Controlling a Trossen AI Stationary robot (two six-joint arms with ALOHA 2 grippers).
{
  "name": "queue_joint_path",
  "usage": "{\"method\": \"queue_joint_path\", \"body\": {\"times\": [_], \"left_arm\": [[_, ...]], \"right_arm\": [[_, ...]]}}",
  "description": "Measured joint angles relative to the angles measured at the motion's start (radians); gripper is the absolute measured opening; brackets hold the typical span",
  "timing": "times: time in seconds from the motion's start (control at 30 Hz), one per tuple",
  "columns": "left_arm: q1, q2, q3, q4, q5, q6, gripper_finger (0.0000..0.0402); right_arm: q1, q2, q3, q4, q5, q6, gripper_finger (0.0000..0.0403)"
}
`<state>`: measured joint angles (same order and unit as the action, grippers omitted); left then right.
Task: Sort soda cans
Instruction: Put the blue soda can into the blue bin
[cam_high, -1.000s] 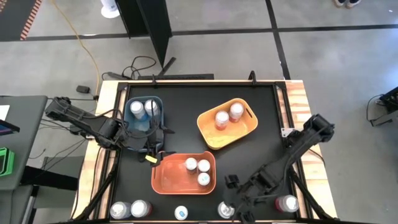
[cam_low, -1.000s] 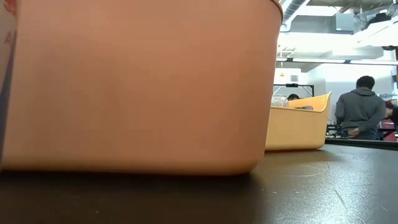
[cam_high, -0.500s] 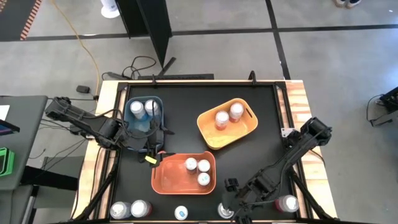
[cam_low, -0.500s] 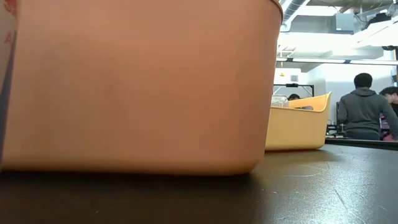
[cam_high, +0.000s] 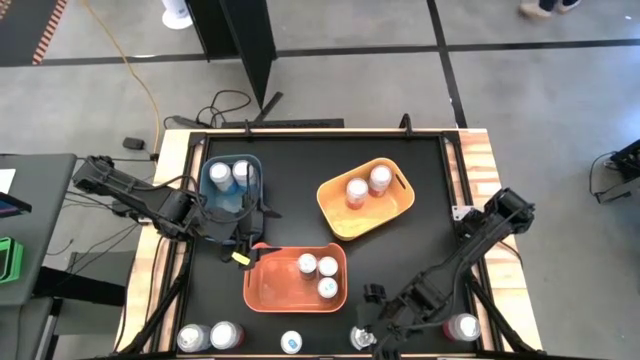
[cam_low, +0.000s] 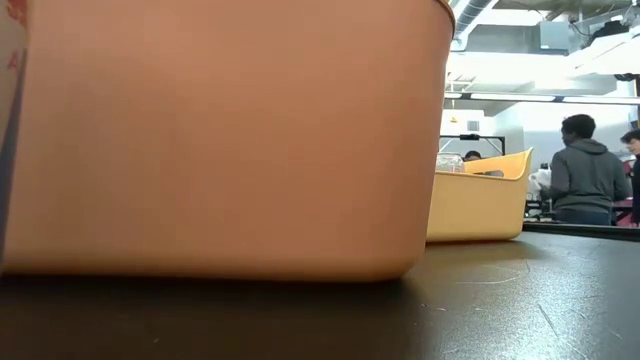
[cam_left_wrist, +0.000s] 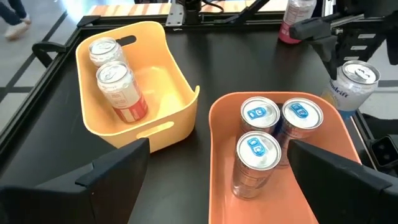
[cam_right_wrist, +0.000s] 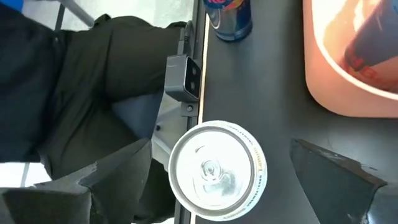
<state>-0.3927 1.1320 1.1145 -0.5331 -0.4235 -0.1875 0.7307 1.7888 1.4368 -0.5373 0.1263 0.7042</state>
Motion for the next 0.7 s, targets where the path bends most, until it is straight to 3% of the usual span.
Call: {"method": "queue_joint_path", "body": {"times": [0.7], "left_arm": [[0.0, 0.0, 0.0, 0.012, -0.001, 0.019, 0.0375]], "right_arm": [[0.047, 0.098, 0.0, 0.033, 0.04, 0.076, 0.04]]}}
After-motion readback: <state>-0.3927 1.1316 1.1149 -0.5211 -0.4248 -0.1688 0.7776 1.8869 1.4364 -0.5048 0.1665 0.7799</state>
